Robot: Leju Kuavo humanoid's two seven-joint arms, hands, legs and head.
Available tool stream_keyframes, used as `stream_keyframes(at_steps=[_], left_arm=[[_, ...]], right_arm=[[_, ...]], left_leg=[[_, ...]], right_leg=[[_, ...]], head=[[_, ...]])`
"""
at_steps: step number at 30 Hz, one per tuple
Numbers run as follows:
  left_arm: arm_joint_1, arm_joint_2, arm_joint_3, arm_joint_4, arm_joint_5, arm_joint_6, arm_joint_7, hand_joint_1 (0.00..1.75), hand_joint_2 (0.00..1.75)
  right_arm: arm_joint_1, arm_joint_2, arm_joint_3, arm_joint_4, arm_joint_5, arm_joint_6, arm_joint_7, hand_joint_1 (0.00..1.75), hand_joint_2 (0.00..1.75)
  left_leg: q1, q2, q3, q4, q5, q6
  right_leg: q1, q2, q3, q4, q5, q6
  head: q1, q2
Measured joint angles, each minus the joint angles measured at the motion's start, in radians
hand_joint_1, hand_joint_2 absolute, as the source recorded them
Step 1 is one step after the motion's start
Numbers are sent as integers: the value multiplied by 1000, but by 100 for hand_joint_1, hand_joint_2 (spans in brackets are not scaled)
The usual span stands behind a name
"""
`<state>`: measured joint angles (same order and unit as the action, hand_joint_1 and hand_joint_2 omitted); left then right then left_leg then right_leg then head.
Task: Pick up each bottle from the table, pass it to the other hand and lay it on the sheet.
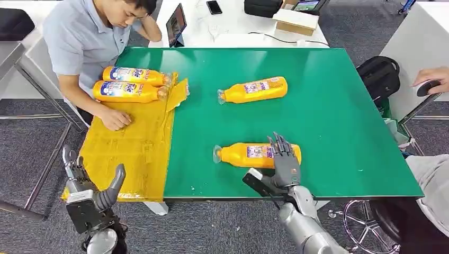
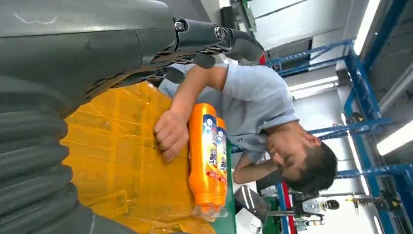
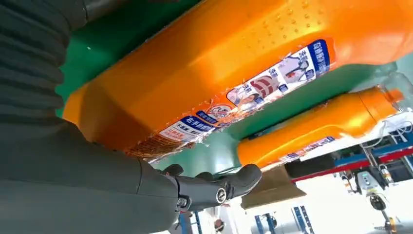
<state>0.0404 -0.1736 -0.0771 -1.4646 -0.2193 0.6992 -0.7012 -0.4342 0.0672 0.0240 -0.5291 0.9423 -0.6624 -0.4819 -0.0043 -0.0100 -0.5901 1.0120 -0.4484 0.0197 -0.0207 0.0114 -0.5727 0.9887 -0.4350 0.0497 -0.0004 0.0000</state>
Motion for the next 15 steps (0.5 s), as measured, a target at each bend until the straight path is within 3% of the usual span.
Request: stream_keyframes(at_steps=[8,15], left_arm=[[-22,81,-41,54,-87,-158,167,0,175],[12,156,-69,16,-177,-290,282,0,175]], right_arm=[[-99,-58,135,33,21,135,120,0,175],[-111,-126,250,17,-20,188,130,0,175]], left_leg=[[0,0,1,0,0,0],[0,-1,1,0,0,0]], right_leg=[[0,0,1,0,0,0],[0,0,1,0,0,0]], head=[[0,0],[0,0]])
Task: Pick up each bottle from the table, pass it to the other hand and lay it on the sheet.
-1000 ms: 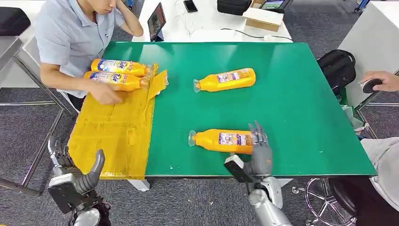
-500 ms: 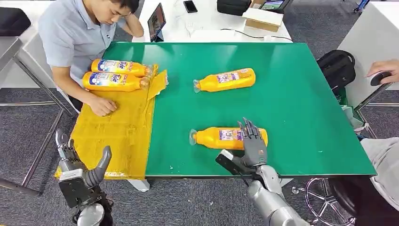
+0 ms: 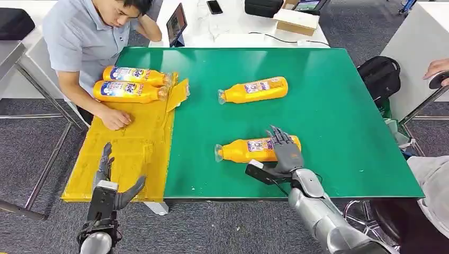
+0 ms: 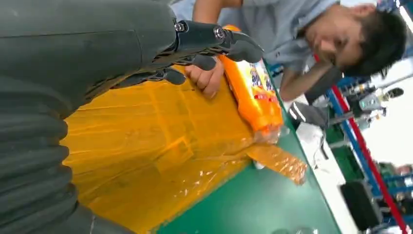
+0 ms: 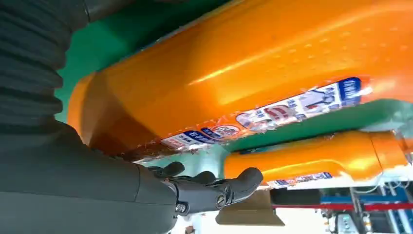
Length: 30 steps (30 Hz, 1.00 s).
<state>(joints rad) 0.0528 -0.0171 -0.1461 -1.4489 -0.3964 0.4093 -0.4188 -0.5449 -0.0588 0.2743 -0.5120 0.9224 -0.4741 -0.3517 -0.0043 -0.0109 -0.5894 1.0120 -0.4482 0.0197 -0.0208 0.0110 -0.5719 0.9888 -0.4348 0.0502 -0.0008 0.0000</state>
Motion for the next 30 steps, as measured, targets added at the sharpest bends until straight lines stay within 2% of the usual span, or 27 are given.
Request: stream_keyframes(at_steps=[7,14,20,24,30], left_arm=[[0,54,-22,-19,0,-76,45,0,175],[1,77,-29,-34,-22,-61,38,0,175],[-13,77,-29,-43,10,0,-31,0,175],[-52,72,-33,-27,9,8,-57,0,175],[-112,62,-61,40,20,7,-84,0,175]], right_arm=[[-34,-86,76,-13,-65,125,-6,0,175],[-55,-149,118,-13,-106,203,-19,0,175],[-114,-198,167,-8,-128,327,-20,0,175],[-175,-189,208,33,-137,381,0,0,175],[-227,-107,245,97,-145,380,10,0,175]], left_leg=[[0,0,1,0,0,1],[0,0,2,0,1,1],[-1,0,1,0,1,1],[-1,0,1,0,2,2],[0,1,1,0,2,2]], right_leg=[[0,0,1,0,0,0],[0,0,2,0,0,0],[0,0,2,0,1,1],[-1,0,2,0,2,2],[0,0,1,0,2,2]], head=[[0,0],[0,0],[1,0],[1,0],[0,0]])
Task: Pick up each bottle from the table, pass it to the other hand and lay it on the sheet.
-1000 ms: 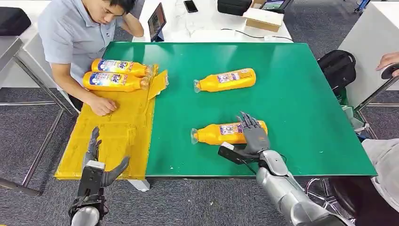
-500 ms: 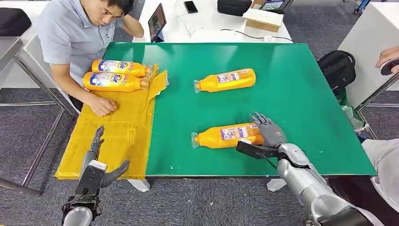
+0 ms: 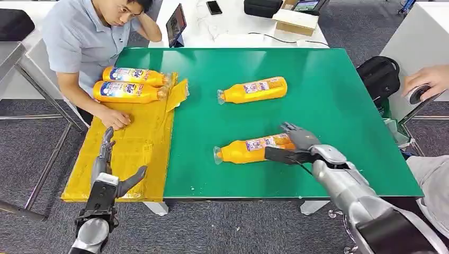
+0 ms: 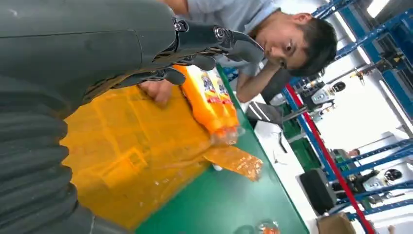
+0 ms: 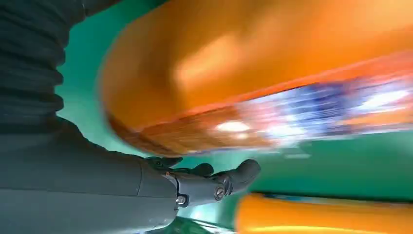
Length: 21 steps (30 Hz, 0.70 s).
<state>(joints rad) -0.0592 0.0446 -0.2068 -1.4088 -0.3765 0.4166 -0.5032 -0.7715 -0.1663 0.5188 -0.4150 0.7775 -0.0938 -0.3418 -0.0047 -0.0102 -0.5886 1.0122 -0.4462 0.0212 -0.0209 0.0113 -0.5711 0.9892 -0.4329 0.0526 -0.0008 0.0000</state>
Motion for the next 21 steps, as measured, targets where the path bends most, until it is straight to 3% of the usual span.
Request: stream_keyframes(at_steps=[11,21], left_arm=[[-31,-2,-27,42,-5,1,-7,0,175],[-32,-2,-39,53,-6,1,-7,0,175]], right_arm=[[-35,106,24,42,-9,6,-19,0,175],[-39,133,37,61,-12,6,-22,0,175]], left_leg=[[0,0,-3,0,0,0],[0,-1,-3,0,0,0]], right_leg=[[0,0,-2,0,0,0],[0,0,-2,0,0,0]], head=[[1,0],[0,0]])
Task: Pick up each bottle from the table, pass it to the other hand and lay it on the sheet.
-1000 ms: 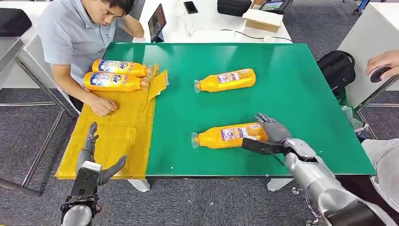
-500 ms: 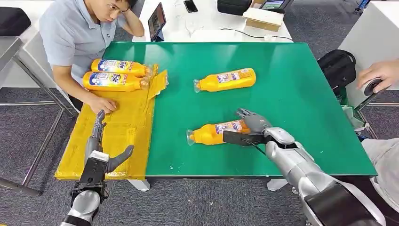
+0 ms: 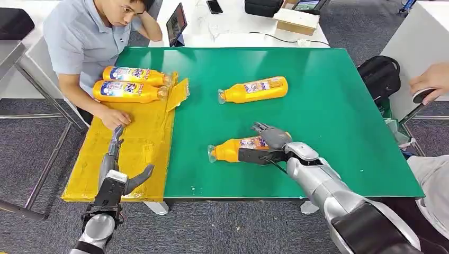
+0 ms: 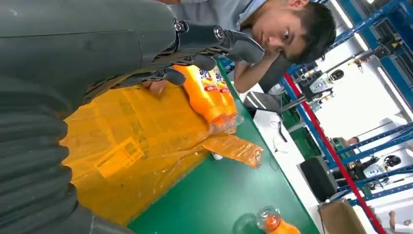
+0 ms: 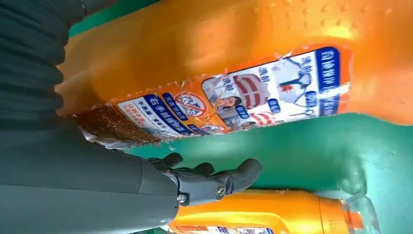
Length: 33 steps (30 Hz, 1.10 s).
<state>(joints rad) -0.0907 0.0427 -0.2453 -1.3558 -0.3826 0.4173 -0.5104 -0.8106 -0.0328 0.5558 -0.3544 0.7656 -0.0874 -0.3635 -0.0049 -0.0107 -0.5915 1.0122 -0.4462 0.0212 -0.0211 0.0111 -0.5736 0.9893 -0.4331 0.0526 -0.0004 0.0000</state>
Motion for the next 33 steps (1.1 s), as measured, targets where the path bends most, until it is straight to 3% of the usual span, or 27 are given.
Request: stream_keyframes(at_steps=[10,11,14,17,21,33], left_arm=[[0,0,-1,2,0,0,0,0,175],[0,0,-1,2,0,0,0,0,175],[0,0,-2,2,0,0,0,0,175],[10,0,-4,2,5,-5,10,0,175],[27,0,-6,2,9,-23,16,0,175],[37,15,8,-51,6,-31,37,0,175]], right_arm=[[0,0,1,6,-1,0,0,0,175],[0,0,1,6,-1,0,0,175,175],[0,3,1,9,-1,0,0,175,175],[-36,-10,57,22,98,154,91,175,175],[-85,-48,121,28,158,286,113,175,175],[-143,-113,235,29,166,254,81,175,175]], left_leg=[[0,0,0,0,0,0],[0,0,0,0,0,0],[0,0,0,0,0,0],[0,0,1,0,0,0],[0,-3,1,0,0,0],[-1,-3,1,0,1,1]], right_leg=[[0,0,0,0,0,0],[0,0,0,0,0,0],[0,0,0,0,0,0],[0,0,0,0,0,0],[-1,-1,2,0,0,0],[-1,-1,1,0,0,0]], head=[[0,0],[0,0],[0,0],[0,0],[0,0],[0,0]])
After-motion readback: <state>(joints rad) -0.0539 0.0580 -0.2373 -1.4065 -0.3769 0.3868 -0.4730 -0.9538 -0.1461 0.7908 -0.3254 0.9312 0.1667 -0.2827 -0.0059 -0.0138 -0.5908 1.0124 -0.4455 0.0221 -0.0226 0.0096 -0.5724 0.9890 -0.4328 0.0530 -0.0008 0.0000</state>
